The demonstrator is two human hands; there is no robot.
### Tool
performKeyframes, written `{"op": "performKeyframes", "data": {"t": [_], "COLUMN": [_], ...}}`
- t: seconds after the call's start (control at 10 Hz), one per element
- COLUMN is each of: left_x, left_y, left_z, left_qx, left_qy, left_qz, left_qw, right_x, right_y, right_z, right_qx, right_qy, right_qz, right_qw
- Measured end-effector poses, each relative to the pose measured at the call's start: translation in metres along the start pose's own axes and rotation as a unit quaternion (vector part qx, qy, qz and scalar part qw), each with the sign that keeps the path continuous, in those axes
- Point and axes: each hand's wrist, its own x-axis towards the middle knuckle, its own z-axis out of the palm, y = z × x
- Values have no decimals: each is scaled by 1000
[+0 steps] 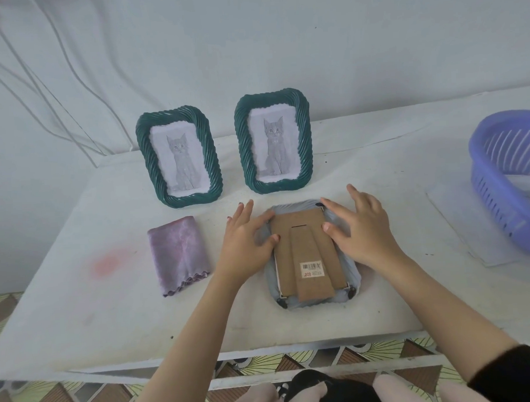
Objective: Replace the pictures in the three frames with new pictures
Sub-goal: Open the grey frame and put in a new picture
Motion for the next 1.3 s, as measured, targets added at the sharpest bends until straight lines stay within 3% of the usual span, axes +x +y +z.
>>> {"op": "performKeyframes", "data": {"t": [0.2, 0.6, 1.3], "left_x": [3, 10, 12], "left_y": [-3, -6, -10], "left_z": [0, -6, -6], "left_qx": [36, 9, 12], "left_qy": [-39, -60, -60], "left_qz": [7, -2, 2], "left_qw": [999, 998, 998], "right_x": [4, 8, 7], "right_y": [0, 0, 1], "right_z": [-2, -8, -5], "right_qx": [-9, -3, 27], "right_qy": [-30, -59, -68], "right_qz": [-5, 2, -2], "right_qw": [999, 998, 997]}}
